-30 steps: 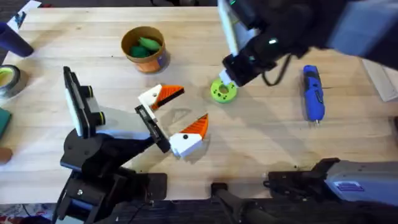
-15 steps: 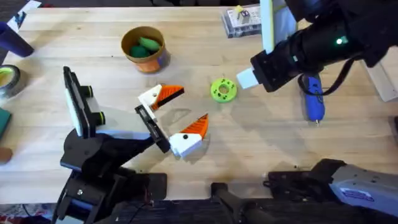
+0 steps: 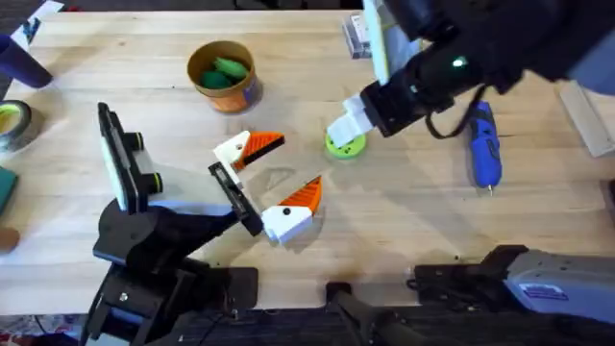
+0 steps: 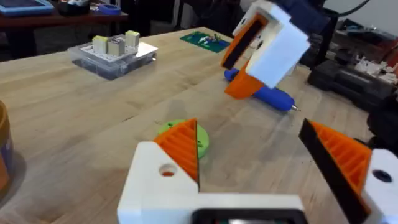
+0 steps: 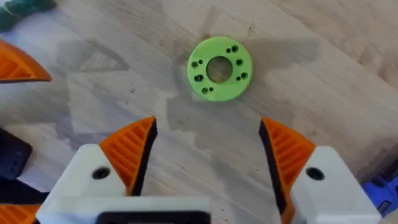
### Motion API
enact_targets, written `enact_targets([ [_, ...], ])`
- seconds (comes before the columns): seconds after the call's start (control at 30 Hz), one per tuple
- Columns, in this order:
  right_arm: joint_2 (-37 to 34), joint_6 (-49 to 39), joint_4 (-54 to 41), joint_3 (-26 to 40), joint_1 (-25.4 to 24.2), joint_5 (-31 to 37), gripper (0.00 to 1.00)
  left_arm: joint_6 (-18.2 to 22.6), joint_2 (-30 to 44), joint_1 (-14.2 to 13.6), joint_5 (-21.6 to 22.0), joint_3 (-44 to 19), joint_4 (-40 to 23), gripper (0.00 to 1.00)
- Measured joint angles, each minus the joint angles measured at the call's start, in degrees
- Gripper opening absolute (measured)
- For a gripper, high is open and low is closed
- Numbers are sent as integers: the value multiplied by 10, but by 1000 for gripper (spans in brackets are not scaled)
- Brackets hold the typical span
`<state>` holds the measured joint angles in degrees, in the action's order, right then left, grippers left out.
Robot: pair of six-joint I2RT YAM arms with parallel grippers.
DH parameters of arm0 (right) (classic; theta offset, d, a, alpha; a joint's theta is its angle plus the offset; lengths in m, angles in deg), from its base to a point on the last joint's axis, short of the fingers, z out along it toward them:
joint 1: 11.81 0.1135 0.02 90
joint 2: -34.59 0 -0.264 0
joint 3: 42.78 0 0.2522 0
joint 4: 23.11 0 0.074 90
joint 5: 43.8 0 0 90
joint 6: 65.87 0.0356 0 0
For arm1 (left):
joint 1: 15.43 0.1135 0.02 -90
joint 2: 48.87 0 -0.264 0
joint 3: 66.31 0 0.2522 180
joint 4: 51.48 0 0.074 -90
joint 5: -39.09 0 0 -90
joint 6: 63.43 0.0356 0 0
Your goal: Pick up the gripper from the table and insert it into the empty holder that is missing its gripper. Then pick up a screw, insert it into the mounting hole, and use the screwdriver to tighten it. Finally, clean up the table by picking up the vegetable and placing it into the bucket.
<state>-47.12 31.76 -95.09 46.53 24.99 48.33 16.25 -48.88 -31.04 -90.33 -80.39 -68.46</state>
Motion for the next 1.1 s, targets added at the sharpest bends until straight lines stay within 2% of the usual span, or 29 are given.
enact_targets([
  [0.13,-45,-2,20,0,8,0,982,0,0,0,0,0,0,990],
  [0.37,-107,-4,52,-1,18,0,799,0,0,0,0,0,0,990],
  [0.47,-127,-4,55,-1,18,0,703,0,0,0,0,0,0,990],
  [0.53,-140,-3,55,-1,18,0,561,0,0,0,0,0,0,990],
  [0.6,-151,-3,55,-1,18,0,509,0,0,0,0,0,0,990],
  [0.9,-185,-4,59,-1,32,0,473,0,0,0,0,0,0,990],
  [1.1,-191,-4,85,-1,37,0,404,0,0,0,0,0,0,990],
])
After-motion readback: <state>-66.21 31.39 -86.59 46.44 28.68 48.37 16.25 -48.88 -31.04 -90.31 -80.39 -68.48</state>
